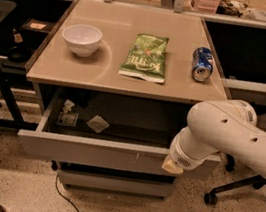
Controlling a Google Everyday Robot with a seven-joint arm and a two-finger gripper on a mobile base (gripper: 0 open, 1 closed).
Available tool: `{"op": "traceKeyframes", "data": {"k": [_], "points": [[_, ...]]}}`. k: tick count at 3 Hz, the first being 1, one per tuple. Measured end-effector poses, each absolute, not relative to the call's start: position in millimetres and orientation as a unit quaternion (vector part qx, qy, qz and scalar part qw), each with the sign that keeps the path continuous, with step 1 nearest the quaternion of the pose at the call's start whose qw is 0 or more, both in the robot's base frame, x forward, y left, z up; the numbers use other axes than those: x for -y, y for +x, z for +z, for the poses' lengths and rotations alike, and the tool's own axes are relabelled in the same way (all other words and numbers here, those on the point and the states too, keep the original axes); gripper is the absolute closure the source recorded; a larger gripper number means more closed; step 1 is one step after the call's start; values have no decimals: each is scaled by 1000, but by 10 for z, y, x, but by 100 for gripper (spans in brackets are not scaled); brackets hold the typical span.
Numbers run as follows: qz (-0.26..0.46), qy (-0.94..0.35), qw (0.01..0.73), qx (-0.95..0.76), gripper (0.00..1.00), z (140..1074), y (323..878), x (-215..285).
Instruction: Close top drawer
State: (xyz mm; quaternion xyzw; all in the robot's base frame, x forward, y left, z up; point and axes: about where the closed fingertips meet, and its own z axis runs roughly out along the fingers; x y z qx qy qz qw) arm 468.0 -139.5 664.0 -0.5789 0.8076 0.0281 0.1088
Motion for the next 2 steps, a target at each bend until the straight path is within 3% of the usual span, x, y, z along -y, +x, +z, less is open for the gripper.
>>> {"op": "traceKeyframes", "data": {"k": [1, 2], "points": [[28, -579, 109, -808, 12, 6640, 4679, 1395], [28, -579, 109, -808, 0, 6641, 4679, 1395]]}}
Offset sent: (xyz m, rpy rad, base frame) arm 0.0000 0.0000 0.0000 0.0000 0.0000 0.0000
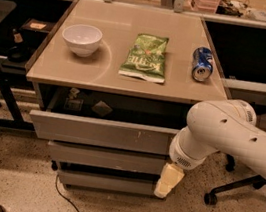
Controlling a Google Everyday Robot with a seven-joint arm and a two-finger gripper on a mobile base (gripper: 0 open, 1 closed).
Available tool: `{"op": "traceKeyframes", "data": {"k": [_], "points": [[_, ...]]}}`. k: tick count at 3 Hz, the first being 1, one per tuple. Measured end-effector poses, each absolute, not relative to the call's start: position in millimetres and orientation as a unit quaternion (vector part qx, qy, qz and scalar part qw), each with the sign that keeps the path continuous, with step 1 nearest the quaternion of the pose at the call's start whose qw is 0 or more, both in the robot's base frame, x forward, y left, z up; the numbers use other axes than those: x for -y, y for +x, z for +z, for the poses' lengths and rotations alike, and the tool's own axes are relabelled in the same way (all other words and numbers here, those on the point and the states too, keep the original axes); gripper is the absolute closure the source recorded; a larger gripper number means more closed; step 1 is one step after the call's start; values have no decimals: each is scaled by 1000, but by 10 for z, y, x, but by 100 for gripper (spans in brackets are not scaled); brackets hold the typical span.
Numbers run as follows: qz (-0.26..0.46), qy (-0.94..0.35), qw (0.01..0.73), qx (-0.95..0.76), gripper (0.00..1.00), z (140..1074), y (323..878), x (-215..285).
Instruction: Close top drawer
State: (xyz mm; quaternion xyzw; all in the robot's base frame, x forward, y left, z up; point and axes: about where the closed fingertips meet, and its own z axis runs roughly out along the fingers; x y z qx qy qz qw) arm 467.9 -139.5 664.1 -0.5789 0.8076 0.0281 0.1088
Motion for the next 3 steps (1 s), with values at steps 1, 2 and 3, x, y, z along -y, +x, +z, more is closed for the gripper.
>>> {"op": "traceKeyframes", "data": {"k": [1, 2, 3], "points": [[28, -579, 109, -808, 0, 6641, 4679, 1395], [28, -579, 109, -808, 18, 6641, 4679, 1395], [28, -579, 109, -808, 42, 6641, 4679, 1395]]}}
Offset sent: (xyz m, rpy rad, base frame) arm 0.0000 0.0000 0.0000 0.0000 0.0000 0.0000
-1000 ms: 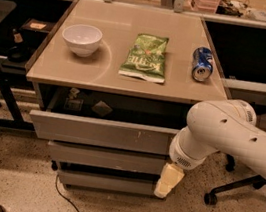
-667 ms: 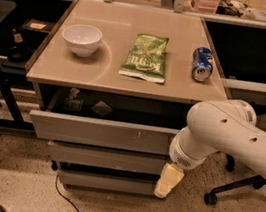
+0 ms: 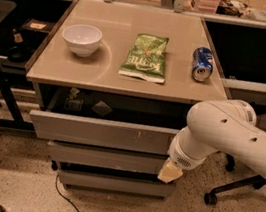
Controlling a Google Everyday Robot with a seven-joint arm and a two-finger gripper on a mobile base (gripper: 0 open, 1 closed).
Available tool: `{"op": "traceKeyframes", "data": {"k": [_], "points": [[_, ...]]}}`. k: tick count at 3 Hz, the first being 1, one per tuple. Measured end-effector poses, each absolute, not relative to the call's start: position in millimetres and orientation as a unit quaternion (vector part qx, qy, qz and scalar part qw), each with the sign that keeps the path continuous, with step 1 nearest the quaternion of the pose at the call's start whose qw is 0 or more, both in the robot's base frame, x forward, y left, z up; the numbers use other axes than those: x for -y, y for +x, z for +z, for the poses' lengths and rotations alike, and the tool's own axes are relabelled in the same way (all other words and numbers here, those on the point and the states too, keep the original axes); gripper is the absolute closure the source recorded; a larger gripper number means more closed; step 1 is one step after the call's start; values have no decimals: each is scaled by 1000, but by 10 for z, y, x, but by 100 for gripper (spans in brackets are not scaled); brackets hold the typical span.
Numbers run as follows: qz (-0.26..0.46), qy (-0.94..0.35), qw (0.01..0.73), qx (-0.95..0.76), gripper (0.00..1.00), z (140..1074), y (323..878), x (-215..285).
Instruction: Close top drawer
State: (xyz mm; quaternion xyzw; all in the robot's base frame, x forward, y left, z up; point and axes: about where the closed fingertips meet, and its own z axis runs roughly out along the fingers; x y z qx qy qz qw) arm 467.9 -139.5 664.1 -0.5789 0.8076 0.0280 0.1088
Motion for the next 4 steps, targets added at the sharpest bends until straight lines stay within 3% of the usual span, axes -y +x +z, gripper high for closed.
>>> {"op": "traceKeyframes", "data": {"k": [2, 3, 4], "points": [[15, -572, 114, -812, 88, 6646, 4839, 1424], [-1, -569, 121, -813, 100, 6625, 5081, 1420], [-13, -570, 129, -811, 100, 6615, 5292, 1392]]}}
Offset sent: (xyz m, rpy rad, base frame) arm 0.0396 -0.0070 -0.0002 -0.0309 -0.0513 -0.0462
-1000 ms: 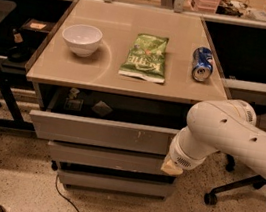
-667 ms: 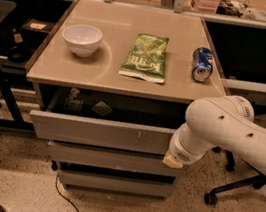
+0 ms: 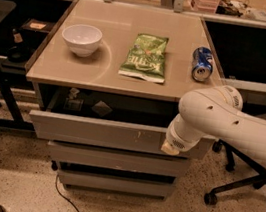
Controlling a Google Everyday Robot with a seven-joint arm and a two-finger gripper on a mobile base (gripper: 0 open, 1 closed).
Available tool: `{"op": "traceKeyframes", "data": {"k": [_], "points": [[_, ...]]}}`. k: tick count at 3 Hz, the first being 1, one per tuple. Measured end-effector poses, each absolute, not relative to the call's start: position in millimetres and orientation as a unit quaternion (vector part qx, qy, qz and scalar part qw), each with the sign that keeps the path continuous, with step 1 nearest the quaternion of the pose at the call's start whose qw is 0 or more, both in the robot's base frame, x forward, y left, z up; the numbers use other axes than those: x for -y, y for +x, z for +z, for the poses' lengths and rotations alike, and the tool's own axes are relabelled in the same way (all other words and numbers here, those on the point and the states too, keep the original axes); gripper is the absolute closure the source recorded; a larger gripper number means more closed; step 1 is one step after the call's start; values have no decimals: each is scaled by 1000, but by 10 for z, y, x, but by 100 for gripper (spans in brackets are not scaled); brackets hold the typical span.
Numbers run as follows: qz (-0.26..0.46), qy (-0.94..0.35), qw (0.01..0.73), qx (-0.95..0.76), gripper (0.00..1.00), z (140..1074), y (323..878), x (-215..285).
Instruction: Close top drawer
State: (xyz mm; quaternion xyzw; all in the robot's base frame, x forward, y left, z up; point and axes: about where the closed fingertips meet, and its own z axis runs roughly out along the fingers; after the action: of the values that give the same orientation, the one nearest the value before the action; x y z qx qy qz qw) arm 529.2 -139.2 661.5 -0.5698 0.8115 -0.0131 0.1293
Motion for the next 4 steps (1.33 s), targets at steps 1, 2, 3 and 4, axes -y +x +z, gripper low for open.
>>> {"op": "traceKeyframes", "data": {"k": [1, 2, 3, 4], "points": [[-22, -569, 133, -811, 100, 6615, 5423, 1374], [-29, -561, 117, -819, 100, 6555, 5508, 1405], [-29, -561, 117, -819, 81, 6553, 5508, 1405], [-29, -561, 117, -819, 59, 6553, 5508, 1405]]}}
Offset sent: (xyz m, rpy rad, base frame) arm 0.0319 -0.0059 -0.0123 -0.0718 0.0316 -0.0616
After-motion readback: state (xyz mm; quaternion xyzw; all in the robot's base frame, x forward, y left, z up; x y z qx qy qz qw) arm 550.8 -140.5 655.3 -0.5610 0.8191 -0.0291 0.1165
